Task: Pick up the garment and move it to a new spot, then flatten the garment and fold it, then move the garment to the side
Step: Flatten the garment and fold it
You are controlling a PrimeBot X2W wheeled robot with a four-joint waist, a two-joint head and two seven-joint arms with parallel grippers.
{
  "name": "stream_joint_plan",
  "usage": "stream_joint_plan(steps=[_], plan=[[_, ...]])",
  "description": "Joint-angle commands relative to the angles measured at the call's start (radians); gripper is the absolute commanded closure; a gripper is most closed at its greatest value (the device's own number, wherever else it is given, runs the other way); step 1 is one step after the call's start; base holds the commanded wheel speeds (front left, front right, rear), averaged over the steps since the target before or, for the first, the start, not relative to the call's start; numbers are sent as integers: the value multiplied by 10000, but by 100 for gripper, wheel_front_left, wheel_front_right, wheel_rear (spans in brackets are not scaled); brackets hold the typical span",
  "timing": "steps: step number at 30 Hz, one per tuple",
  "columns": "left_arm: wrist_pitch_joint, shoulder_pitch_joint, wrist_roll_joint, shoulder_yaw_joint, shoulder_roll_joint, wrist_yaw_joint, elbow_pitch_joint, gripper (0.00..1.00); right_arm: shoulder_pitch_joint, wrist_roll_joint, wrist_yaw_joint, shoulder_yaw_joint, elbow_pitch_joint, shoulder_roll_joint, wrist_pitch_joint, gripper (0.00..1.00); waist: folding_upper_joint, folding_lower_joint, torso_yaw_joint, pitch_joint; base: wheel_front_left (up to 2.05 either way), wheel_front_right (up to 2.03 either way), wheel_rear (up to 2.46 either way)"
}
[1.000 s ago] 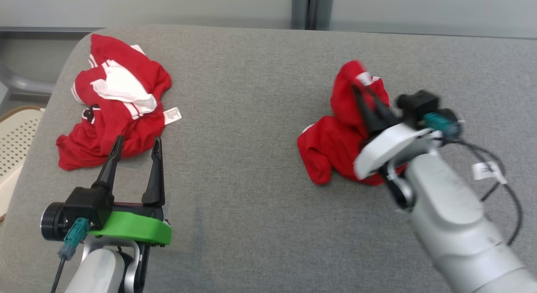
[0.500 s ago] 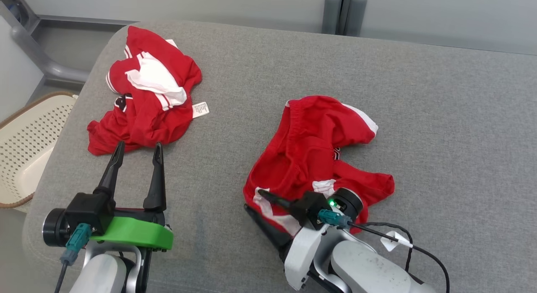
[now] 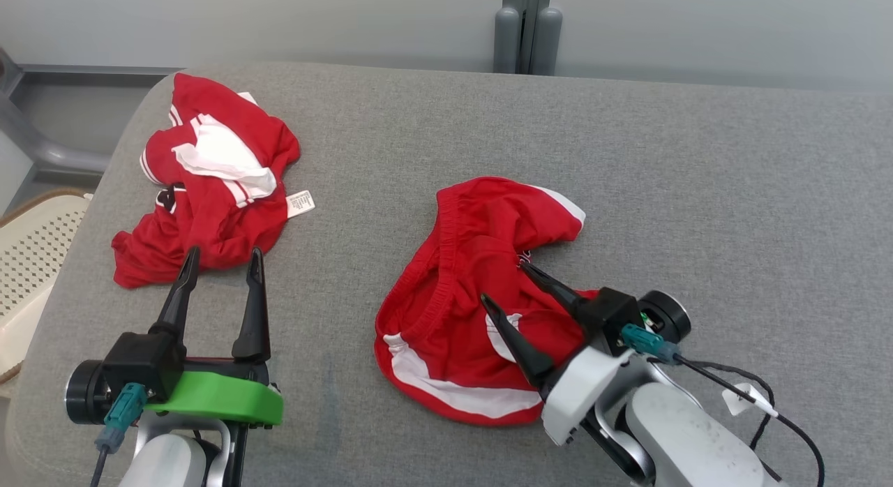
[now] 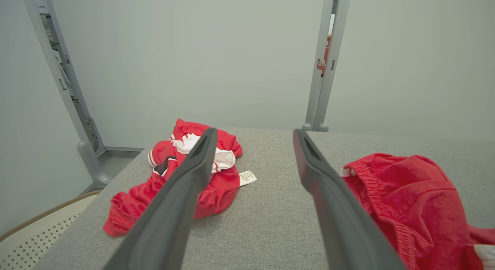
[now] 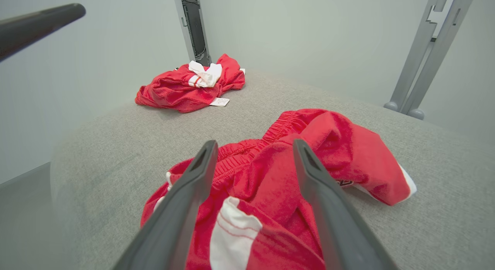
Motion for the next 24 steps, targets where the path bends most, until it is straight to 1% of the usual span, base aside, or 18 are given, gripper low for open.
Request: stream_joint_plan(steps=[1,5,7,11,18,19,20,21,24], plan=[[-4,99,-6,25,33,27,-35,0,394,-104,-10,-129,-335,-125,158,0,0,0,-36,-20,0,0,0],[-4,113,-9,33,-5,21,-74,0,1262,-124,-10,-390,-1163,-427,717,0,0,0,-48,4,0,0,0],[-4,103,3,7,-43,-2,-53,0,1572,-84,-11,-531,-1393,-466,905,0,0,0,-3,12,0,0,0],[-4,-5,36,-48,-132,-41,-41,0,1814,-292,-11,-667,-1451,-509,1103,0,0,0,152,95,0,0,0],[-4,-204,103,-76,-231,-127,5,0,1405,-789,-10,-637,-1033,-369,1273,0,0,0,427,305,0,0,0],[-4,-210,98,-66,-243,-133,18,0,1325,-766,-11,-668,-865,-339,1317,60,0,0,451,325,0,0,0],[-4,-212,98,-65,-254,-136,32,0,1249,-778,-11,-662,-720,-334,1363,82,0,0,468,340,0,0,0],[-4,-208,113,-64,-268,-137,46,0,1144,-777,-11,-646,-579,-300,1327,100,0,0,488,349,0,0,0],[-4,-209,142,-42,-284,-151,83,0,982,-747,-12,-780,-275,-204,1088,100,0,0,499,340,0,0,0]])
